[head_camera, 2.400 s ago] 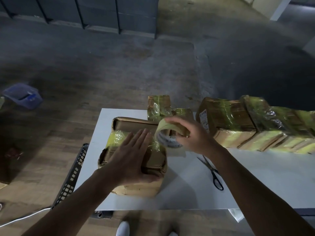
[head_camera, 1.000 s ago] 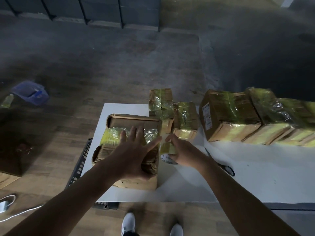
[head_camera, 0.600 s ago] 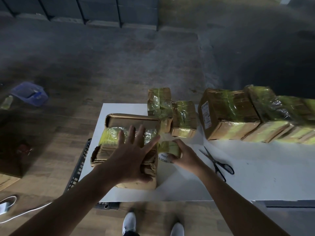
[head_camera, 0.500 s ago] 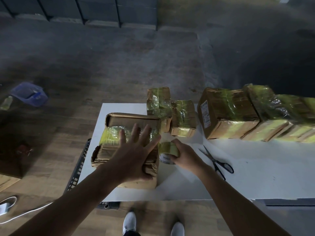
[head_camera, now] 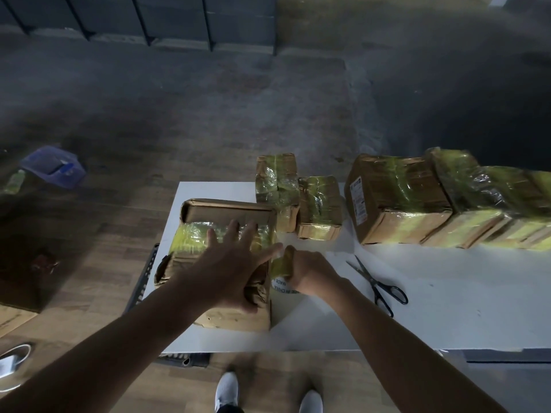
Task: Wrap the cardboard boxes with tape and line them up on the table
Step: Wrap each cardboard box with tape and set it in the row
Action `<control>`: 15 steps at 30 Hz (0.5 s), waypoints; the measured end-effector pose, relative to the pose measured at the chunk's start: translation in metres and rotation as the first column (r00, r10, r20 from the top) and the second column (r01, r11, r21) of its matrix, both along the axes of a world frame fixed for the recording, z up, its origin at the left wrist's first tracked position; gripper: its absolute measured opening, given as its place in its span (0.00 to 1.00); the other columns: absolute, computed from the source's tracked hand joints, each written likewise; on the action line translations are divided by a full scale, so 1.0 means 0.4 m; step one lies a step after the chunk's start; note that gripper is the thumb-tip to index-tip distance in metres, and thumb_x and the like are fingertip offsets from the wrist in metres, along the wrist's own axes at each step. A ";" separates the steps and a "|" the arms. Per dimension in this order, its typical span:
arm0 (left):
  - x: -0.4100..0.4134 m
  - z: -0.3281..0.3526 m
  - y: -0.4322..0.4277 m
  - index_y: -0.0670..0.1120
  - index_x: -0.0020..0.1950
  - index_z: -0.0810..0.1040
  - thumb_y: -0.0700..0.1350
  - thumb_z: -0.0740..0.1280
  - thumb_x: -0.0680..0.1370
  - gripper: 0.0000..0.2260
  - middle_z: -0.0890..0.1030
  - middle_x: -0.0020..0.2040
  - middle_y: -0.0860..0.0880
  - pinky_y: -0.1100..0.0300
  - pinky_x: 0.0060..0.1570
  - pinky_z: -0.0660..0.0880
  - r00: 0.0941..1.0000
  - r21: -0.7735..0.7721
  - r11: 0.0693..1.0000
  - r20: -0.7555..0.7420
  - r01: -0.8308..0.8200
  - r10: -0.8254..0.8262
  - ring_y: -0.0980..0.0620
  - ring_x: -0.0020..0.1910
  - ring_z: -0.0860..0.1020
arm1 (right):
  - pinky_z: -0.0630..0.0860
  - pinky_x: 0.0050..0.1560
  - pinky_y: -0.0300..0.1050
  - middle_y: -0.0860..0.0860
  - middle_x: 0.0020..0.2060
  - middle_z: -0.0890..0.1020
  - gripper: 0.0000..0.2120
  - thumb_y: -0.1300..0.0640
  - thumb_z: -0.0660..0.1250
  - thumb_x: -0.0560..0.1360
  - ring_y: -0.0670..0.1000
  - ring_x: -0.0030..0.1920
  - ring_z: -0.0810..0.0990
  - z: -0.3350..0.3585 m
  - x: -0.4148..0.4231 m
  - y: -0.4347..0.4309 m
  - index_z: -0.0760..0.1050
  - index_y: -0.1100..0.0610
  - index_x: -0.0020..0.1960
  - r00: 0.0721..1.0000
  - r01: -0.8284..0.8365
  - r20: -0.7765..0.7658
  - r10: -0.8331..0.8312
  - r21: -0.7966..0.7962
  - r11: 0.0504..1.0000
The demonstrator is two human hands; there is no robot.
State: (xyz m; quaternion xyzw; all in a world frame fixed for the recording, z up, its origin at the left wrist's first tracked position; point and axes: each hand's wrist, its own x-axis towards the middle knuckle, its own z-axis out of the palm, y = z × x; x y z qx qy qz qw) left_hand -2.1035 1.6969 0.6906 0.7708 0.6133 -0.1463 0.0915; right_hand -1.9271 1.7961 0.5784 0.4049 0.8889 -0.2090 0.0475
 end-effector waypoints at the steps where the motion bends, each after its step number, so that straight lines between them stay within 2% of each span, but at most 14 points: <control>1: 0.012 0.015 0.011 0.64 0.76 0.42 0.66 0.76 0.61 0.55 0.46 0.78 0.40 0.26 0.66 0.57 1.000 -0.028 1.000 -0.028 0.003 -0.004 0.30 0.75 0.46 | 0.74 0.46 0.47 0.45 0.35 0.74 0.16 0.52 0.69 0.72 0.47 0.35 0.74 0.000 0.001 0.003 0.65 0.51 0.54 1.000 0.004 -0.016 -0.004 -0.007 1.000; 5: 0.070 0.049 0.041 0.57 0.77 0.54 0.62 0.79 0.61 0.51 0.52 0.76 0.39 0.34 0.60 0.72 0.985 -0.114 0.993 -0.170 0.010 -0.029 0.24 0.73 0.51 | 0.74 0.47 0.47 0.47 0.40 0.78 0.18 0.51 0.70 0.70 0.49 0.40 0.77 -0.007 0.012 -0.009 0.64 0.50 0.53 0.996 0.028 -0.078 -0.031 -0.050 0.998; 8: 0.069 0.057 0.035 0.55 0.75 0.57 0.60 0.78 0.62 0.48 0.54 0.75 0.40 0.39 0.57 0.76 0.986 -0.089 0.996 -0.167 0.010 -0.025 0.25 0.73 0.52 | 0.71 0.44 0.45 0.44 0.41 0.75 0.20 0.52 0.72 0.68 0.50 0.43 0.77 -0.009 0.026 -0.016 0.64 0.48 0.52 0.972 0.096 -0.197 -0.126 -0.155 0.983; 10: 0.058 0.057 0.022 0.56 0.77 0.52 0.61 0.77 0.64 0.49 0.51 0.77 0.39 0.38 0.61 0.73 0.986 -0.045 0.999 -0.168 0.004 -0.011 0.28 0.74 0.51 | 0.71 0.41 0.41 0.43 0.43 0.74 0.21 0.52 0.73 0.67 0.49 0.45 0.76 -0.006 0.041 -0.016 0.64 0.46 0.52 0.941 0.120 -0.285 -0.182 -0.220 0.968; 13: 0.082 0.064 -0.022 0.52 0.78 0.36 0.61 0.75 0.67 0.56 0.38 0.77 0.35 0.31 0.70 0.54 0.974 -0.005 0.999 -0.221 -0.039 0.037 0.30 0.76 0.44 | 0.71 0.39 0.33 0.44 0.49 0.75 0.22 0.53 0.74 0.68 0.46 0.49 0.76 -0.001 0.060 -0.016 0.65 0.44 0.54 0.904 0.126 -0.353 -0.242 -0.320 0.939; 14: 0.104 0.061 -0.041 0.48 0.79 0.40 0.59 0.75 0.68 0.54 0.41 0.77 0.33 0.30 0.69 0.55 0.974 0.066 0.998 -0.224 -0.013 0.028 0.31 0.76 0.47 | 0.71 0.39 0.33 0.44 0.50 0.76 0.22 0.52 0.74 0.68 0.45 0.49 0.76 0.000 0.062 -0.015 0.66 0.44 0.55 0.899 0.123 -0.362 -0.246 -0.331 0.935; 15: 0.132 0.053 -0.061 0.44 0.78 0.52 0.56 0.73 0.69 0.46 0.52 0.76 0.31 0.32 0.66 0.63 0.983 0.153 0.988 -0.186 0.026 0.003 0.32 0.74 0.58 | 0.71 0.39 0.34 0.44 0.49 0.76 0.22 0.52 0.74 0.67 0.46 0.49 0.77 -0.001 0.064 -0.014 0.66 0.43 0.54 0.894 0.119 -0.371 -0.250 -0.341 0.933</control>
